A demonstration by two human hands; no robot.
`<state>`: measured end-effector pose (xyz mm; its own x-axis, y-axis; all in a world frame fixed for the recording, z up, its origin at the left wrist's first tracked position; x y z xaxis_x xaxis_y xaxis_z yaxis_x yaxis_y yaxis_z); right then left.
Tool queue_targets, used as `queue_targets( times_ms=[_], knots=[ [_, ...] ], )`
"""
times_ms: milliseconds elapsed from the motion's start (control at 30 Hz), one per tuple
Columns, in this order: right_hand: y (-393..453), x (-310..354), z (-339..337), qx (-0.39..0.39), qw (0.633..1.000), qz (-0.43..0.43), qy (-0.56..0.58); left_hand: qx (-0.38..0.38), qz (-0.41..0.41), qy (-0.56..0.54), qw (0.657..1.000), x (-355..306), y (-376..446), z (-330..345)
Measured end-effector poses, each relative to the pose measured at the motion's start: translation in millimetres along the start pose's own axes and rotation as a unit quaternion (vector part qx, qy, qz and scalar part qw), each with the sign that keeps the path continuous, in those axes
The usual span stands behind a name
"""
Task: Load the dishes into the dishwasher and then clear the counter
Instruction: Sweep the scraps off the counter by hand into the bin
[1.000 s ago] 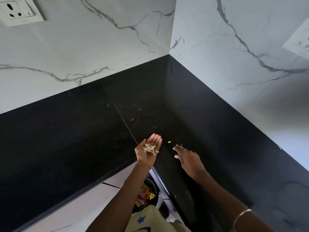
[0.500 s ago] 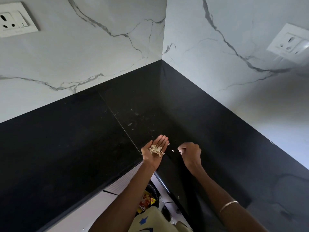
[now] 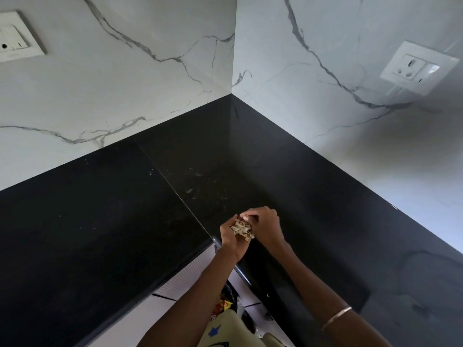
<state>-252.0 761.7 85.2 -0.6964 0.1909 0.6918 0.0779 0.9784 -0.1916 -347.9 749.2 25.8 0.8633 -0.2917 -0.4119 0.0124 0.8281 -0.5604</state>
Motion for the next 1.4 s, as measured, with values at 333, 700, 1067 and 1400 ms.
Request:
queue_targets(
  times_ms=[333,700,1067,1400],
  knots=[
    [0,-3,-7,-0.028,0.999,-0.032,0.022,0.006,-0.004,0.0,1.0,-3,3,-3],
    [-2,-93,-22,-0.158,0.97,0.15,0.107,0.005,0.014,-0.074,0.997,-36,13,-13],
    [9,-65,52,-0.079,0.983,0.091,-0.14,-0.014,0.047,-0.081,0.996,-71,14,-23],
    [8,-52,30,0.02,0.98,-0.034,-0.197,-0.014,0.036,-0.063,0.997,-66,13,-24]
  ],
)
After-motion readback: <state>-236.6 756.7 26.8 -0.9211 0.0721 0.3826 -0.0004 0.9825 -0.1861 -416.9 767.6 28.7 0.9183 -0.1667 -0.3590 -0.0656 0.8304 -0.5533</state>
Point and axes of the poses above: each hand's wrist, its own y-axis towards the middle knuckle, its own z-axis out of the palm, x = y × z, the point moved 3 cm from there along y, towards the middle knuckle, and after that the axes turned 13 degrees about z, right-handed, at the moved point
